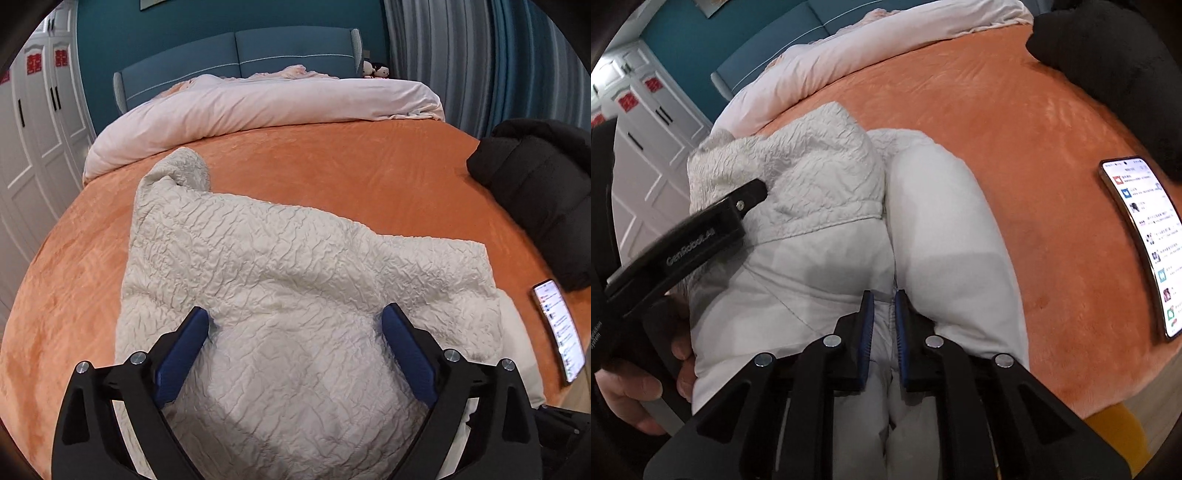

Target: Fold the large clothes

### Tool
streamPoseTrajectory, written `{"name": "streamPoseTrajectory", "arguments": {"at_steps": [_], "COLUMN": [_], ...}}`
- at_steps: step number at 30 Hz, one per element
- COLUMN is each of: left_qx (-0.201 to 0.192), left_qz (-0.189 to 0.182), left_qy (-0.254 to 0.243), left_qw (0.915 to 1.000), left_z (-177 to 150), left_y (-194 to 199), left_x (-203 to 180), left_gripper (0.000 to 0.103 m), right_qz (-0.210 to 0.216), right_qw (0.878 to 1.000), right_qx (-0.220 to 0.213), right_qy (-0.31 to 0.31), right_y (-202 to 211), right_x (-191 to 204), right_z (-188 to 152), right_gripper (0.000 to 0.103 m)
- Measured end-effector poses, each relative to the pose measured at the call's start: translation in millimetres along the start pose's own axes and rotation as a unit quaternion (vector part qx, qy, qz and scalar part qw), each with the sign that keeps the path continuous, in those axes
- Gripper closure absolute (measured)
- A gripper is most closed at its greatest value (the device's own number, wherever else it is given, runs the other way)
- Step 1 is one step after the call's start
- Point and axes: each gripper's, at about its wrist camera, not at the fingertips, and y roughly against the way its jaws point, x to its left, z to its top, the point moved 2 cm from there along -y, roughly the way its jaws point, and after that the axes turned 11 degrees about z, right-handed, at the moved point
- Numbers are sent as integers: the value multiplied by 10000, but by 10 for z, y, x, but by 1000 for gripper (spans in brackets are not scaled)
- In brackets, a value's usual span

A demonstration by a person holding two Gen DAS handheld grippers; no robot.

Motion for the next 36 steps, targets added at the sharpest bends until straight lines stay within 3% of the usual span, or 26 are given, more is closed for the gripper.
{"name": "streamPoseTrajectory", "arguments": {"at_steps": [11,17,18,21,23,25,26,30,31,32,33,34,36], "left_qx": [-235,-129,-89,62,95,245,321,725,785,880,939,1011,1157], "left_qz": [392,290,140,-339,-461,-458,-388,-364,-400,-422,-393,-379,-499], "left_qy": [-264,-240,-180,220,604,881,960,1222,1217,1159,1108,1067,1122], "left_qw": [9986,9992,9997,9992,9971,9948,9941,9892,9887,9885,9886,9884,9857], "left_z": [-137,-67,-29,-5,-53,-146,-194,-467,-517,-592,-646,-709,-806], "left_y": [-257,-225,-135,236,452,584,606,619,615,591,582,565,505], "left_x": [-213,-164,-90,290,572,832,924,1182,1187,1179,1166,1154,1125], "left_gripper": [10,11,12,12,12,12,12,12,12,12,13,13,11], "right_qz": [142,285,240,348,326,361,381,107,185,451,459,406,364], "right_qw": [9998,9990,9987,9985,9981,9979,9980,9998,9997,9983,9982,9988,9991], "right_qx": [8,195,214,-277,-502,-514,-497,-170,-33,183,218,139,-160], "right_qy": [-113,-278,-400,-315,-174,-128,-111,-64,-155,-307,-318,-229,-138], "right_y": [-144,-41,92,580,770,758,714,150,28,-130,-187,-170,-27], "right_x": [-118,-132,-108,28,130,234,251,220,196,148,154,159,166], "right_z": [-50,42,108,256,398,599,652,949,950,954,973,991,1007], "right_gripper": [95,94,91,81,69,44,42,46,65,76,84,90,92]}}
